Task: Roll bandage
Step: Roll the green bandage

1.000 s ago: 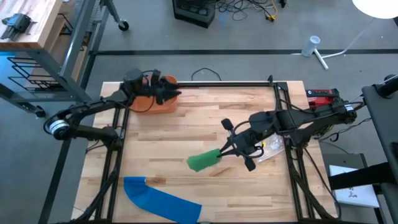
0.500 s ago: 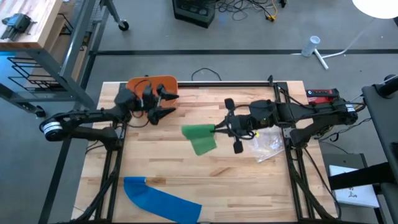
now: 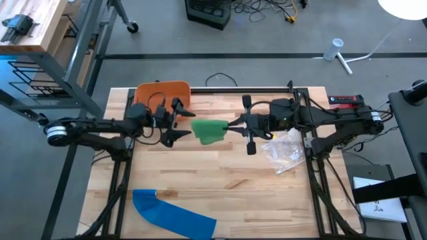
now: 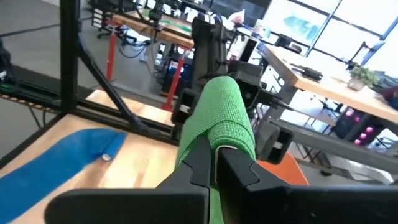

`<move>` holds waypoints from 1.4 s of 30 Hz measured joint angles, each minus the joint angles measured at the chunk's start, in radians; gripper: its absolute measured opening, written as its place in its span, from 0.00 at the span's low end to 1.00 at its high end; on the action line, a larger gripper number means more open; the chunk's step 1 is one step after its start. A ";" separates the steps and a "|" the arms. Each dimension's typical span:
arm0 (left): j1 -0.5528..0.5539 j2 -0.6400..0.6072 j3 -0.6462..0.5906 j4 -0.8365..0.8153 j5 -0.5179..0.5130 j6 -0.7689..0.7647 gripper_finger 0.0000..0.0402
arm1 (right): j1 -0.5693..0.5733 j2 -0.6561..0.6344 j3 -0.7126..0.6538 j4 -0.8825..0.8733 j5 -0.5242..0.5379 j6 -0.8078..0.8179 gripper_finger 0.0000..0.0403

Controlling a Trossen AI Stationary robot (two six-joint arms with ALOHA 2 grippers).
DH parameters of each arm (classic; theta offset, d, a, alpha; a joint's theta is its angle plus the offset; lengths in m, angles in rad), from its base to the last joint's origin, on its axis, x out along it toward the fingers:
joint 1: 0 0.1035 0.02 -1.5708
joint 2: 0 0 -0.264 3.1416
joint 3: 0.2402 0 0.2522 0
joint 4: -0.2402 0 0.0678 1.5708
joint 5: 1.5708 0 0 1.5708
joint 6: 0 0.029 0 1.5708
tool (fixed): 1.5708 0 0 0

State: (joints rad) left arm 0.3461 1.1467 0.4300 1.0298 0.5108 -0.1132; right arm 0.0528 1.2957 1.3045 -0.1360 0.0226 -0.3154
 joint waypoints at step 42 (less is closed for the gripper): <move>-0.003 0.119 1.013 -1.157 -0.110 0.524 0.00 | -0.013 0.044 -0.018 -0.129 0.006 0.035 0.01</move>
State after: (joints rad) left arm 0.3428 1.2657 1.4431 -0.1271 0.4009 0.4107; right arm 0.0398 1.3399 1.2865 -0.2653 0.0284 -0.2803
